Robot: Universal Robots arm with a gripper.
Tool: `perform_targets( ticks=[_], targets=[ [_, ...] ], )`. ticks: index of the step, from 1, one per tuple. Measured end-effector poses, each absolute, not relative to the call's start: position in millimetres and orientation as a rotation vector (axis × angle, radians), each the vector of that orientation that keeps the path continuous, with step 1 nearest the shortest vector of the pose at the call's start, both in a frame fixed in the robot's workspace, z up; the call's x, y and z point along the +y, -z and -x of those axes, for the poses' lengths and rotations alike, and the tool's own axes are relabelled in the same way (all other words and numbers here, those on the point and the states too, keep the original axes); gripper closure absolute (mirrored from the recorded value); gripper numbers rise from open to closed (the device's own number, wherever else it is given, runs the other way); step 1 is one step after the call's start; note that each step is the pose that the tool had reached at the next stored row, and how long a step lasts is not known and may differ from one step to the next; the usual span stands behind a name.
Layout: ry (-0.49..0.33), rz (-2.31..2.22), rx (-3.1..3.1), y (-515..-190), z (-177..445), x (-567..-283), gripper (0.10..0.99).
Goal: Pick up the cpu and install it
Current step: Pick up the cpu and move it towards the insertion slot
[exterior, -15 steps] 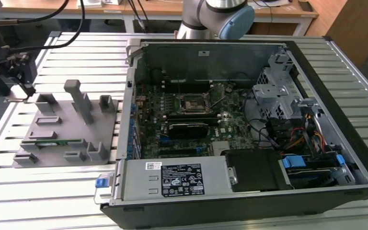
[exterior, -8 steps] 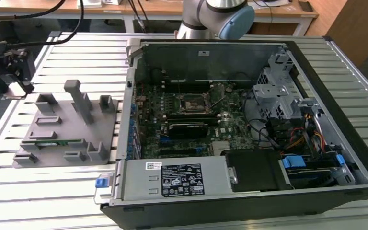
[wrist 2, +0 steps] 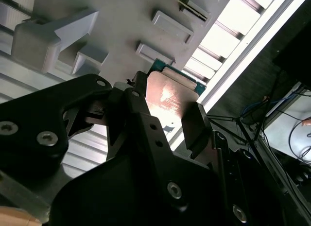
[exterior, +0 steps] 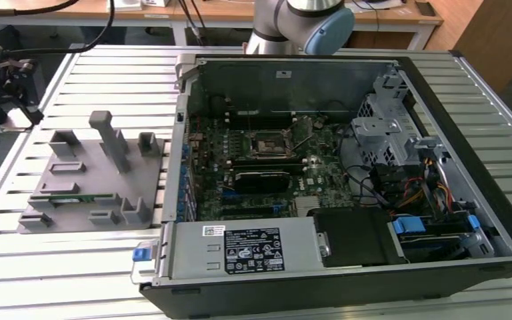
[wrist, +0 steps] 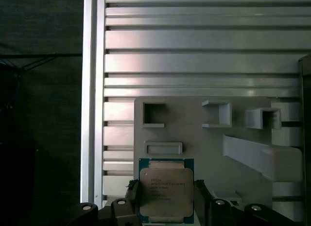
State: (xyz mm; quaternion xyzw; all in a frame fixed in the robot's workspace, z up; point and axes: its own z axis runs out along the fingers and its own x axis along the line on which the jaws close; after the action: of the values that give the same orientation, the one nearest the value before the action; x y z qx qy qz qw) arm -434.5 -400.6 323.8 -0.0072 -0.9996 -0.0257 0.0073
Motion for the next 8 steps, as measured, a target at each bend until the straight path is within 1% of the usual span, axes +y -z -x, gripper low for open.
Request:
perform_targets(
  ticks=[8],
  targets=[
    [0.080, 0.022, -3.126, -338, 434, -399, 0.553]
  ],
)
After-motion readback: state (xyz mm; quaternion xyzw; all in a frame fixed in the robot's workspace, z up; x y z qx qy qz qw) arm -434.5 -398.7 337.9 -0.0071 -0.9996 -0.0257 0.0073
